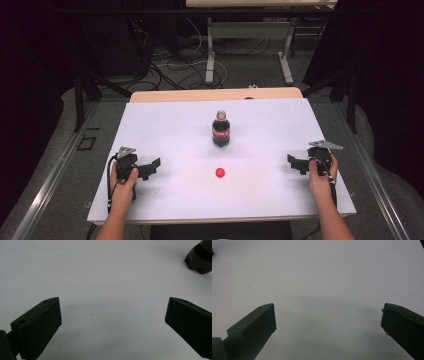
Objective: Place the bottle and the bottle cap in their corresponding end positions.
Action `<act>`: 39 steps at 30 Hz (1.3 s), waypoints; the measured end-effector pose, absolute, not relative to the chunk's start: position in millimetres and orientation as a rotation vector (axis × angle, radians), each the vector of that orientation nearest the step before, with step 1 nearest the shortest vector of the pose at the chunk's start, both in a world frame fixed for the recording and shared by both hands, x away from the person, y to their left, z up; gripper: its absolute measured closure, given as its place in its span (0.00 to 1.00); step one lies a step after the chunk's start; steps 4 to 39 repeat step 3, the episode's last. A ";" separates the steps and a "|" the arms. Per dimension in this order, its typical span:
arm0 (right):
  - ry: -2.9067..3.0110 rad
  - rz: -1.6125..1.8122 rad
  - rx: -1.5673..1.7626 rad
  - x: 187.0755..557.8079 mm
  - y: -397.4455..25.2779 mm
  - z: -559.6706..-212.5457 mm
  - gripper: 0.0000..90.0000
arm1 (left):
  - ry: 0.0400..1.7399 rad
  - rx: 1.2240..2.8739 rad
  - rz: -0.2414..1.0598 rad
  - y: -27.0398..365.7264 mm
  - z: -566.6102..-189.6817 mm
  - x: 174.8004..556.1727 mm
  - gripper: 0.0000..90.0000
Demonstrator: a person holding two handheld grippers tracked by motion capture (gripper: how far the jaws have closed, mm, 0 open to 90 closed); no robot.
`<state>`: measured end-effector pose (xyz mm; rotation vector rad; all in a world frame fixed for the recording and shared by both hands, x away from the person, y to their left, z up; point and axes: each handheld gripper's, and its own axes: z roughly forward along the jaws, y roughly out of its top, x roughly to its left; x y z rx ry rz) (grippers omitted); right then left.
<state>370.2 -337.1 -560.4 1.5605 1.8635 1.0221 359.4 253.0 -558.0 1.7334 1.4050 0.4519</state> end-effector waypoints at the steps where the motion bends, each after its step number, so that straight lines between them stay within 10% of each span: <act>1: 1.864 1.022 1.562 370.2 -336.9 -560.3 0.00 | 1.407 1.734 0.450 253.2 -557.8 359.3 0.01; 39: 1.867 1.023 1.560 370.0 -336.4 -560.1 0.00 | 1.409 1.735 0.449 253.5 -558.0 359.5 0.01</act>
